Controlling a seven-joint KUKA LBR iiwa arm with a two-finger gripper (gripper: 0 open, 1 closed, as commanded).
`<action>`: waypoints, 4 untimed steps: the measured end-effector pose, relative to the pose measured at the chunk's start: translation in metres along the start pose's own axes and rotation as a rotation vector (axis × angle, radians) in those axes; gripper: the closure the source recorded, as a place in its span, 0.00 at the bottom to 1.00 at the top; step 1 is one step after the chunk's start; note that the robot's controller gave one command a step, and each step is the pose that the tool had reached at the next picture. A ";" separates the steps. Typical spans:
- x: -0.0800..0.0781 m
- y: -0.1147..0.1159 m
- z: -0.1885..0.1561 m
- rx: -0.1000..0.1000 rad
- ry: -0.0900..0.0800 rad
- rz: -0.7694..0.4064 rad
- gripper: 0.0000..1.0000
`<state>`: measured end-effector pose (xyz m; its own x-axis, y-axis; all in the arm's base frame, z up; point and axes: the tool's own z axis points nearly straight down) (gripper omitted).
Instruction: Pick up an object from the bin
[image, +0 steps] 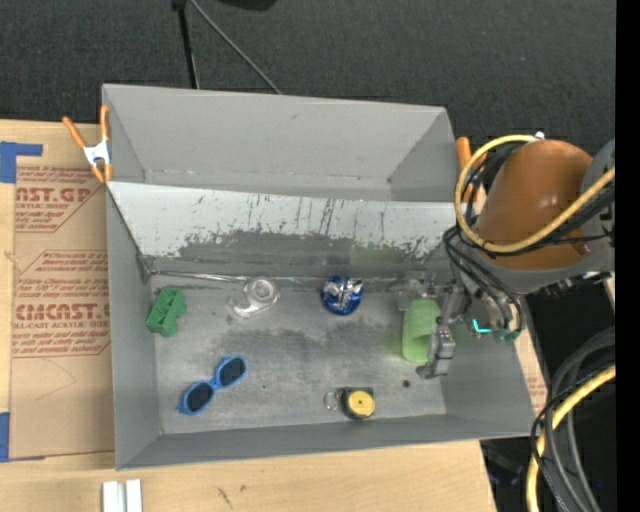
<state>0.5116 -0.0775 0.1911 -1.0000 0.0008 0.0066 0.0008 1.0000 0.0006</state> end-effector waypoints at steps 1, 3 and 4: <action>-0.014 -0.034 0.092 -0.001 -0.001 0.000 0.00; -0.034 -0.064 0.114 -0.003 -0.007 0.041 1.00; -0.017 -0.067 -0.085 0.002 -0.015 0.088 1.00</action>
Offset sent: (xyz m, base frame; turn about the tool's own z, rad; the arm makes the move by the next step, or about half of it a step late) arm 0.0145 -0.0336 -0.0868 -0.0019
